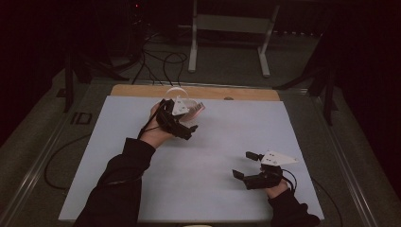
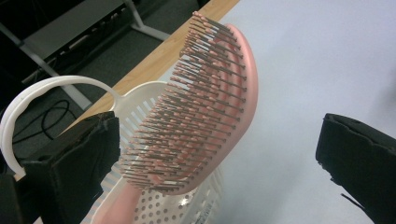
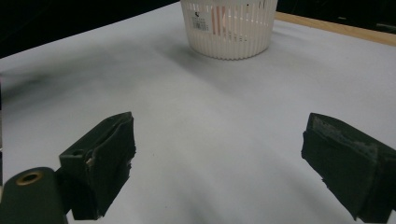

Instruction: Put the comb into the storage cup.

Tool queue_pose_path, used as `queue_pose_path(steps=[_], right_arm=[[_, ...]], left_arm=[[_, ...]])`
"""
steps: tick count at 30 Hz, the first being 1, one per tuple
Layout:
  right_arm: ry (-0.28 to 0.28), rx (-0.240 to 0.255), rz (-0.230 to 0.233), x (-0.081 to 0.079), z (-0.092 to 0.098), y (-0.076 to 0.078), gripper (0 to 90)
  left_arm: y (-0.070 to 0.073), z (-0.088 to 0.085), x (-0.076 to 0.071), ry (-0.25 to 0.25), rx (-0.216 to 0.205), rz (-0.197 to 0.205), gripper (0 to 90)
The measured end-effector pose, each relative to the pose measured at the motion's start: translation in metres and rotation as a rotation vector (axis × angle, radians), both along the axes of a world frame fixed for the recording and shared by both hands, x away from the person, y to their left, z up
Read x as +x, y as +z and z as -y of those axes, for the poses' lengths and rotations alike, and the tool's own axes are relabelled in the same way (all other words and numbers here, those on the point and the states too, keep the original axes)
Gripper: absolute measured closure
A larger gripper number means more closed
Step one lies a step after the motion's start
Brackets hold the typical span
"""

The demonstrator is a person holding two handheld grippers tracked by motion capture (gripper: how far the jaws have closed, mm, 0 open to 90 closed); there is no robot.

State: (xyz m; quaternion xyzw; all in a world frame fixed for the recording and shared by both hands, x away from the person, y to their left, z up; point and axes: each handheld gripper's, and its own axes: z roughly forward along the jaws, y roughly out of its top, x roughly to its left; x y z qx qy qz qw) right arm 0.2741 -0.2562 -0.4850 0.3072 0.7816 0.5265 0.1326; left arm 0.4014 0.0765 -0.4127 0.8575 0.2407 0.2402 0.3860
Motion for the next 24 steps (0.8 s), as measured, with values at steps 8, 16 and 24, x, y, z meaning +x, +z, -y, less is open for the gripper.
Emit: queue_pose_path(steps=[8, 16, 24], right_arm=[[-0.005, 0.001, 0.002, 0.000, 0.001, 0.001, 9.3], [-0.006, 0.003, 0.003, 0.001, 0.001, 0.000, 9.3], [-0.007, 0.001, 0.002, 0.001, 0.001, 0.000, 9.3]], left_arm=[[0.006, -0.007, -0.004, -0.024, -0.046, -0.041, 0.2], [0.012, -0.017, -0.010, -0.043, -0.067, -0.067, 0.2], [0.015, -0.027, -0.019, -0.060, -0.080, -0.088, 0.2]])
